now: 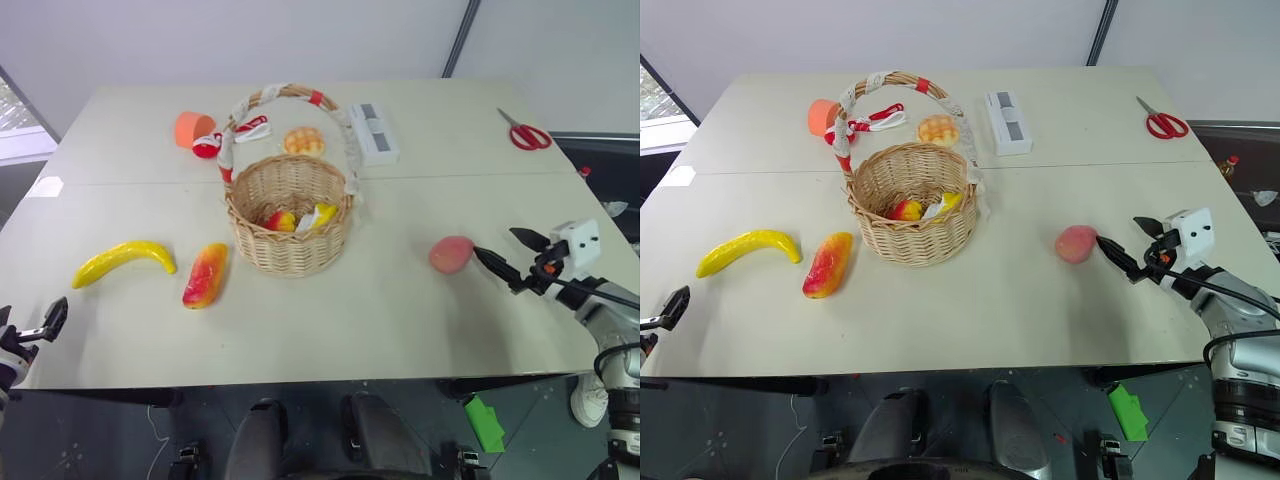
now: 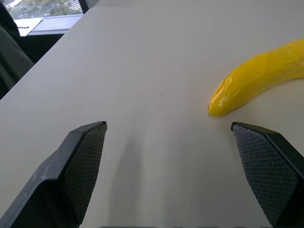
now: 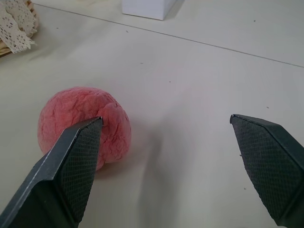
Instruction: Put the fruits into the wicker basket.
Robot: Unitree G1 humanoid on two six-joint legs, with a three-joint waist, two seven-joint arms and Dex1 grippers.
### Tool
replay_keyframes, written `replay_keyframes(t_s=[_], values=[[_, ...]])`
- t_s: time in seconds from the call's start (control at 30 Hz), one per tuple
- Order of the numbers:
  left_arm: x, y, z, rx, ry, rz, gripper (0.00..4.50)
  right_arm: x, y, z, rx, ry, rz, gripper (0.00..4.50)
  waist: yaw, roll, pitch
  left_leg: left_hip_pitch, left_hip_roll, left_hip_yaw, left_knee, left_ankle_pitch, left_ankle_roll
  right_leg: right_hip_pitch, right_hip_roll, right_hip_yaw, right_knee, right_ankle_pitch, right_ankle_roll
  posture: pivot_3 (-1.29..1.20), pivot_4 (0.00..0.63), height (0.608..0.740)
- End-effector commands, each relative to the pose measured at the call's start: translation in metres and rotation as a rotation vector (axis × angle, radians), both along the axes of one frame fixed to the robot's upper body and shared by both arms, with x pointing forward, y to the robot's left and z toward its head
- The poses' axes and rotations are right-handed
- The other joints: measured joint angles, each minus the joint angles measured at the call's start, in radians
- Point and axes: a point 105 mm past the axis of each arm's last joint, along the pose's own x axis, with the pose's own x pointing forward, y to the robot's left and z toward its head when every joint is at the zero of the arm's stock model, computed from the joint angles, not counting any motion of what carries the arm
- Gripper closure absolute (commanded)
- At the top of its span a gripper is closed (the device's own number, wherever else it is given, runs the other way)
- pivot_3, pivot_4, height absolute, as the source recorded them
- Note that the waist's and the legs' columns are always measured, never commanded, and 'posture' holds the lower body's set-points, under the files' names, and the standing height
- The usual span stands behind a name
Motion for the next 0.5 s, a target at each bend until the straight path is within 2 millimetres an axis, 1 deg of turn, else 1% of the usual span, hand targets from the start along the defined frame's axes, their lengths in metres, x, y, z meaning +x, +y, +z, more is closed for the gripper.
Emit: replay_keyframes(t_s=[0.03, 0.13, 0.2, 0.3, 0.4, 0.5], values=[[0.002, -0.001, 0.016, 0.033, -0.054, -0.012, 0.00, 0.001, 0.004, 0.011, -0.003, -0.049, 0.013, 0.03, 0.000, 0.000, 0.000, 0.000, 0.000, 0.000, 0.000, 0.000, 0.000, 0.000, 0.000, 0.000, 0.000, 0.000, 0.000, 0.00, 0.150, 0.740], [0.004, -0.002, 0.018, 0.033, -0.056, -0.020, 0.00, 0.001, 0.005, 0.012, -0.007, -0.059, 0.016, 0.03, -0.001, 0.000, 0.000, 0.000, 0.000, 0.000, 0.000, 0.000, 0.000, 0.000, 0.000, 0.000, 0.000, 0.000, 0.000, 0.00, 0.150, 0.740], [0.011, -0.008, 0.025, 0.026, -0.084, -0.049, 0.00, 0.003, 0.006, 0.019, -0.013, -0.081, 0.020, 0.03, 0.001, 0.000, 0.000, 0.000, 0.000, 0.000, 0.000, 0.000, 0.000, 0.000, 0.000, 0.000, 0.000, 0.000, 0.000, 0.00, 0.150, 0.740], [0.025, -0.022, 0.038, 0.043, -0.109, -0.109, 0.00, 0.005, 0.018, 0.034, -0.012, -0.118, 0.069, 0.03, 0.001, 0.000, 0.000, 0.000, 0.000, 0.000, 0.000, 0.000, 0.000, 0.000, 0.000, 0.000, 0.000, 0.000, 0.000, 0.00, 0.150, 0.740], [0.040, -0.043, 0.049, 0.126, -0.079, -0.212, 0.00, 0.003, 0.044, 0.052, -0.004, -0.142, 0.186, 0.03, -0.002, 0.000, 0.000, 0.000, 0.000, 0.000, 0.000, 0.000, 0.000, 0.000, 0.000, 0.000, 0.000, 0.000, 0.000, 0.00, 0.150, 0.740], [0.050, -0.061, 0.056, 0.168, -0.022, -0.333, 0.00, -0.010, 0.086, 0.063, -0.011, -0.123, 0.375, 0.03, -0.003, 0.000, 0.000, 0.000, 0.000, 0.000, 0.000, 0.000, 0.000, 0.000, 0.001, 0.000, 0.000, 0.000, 0.000, 0.00, 0.150, 0.740]])
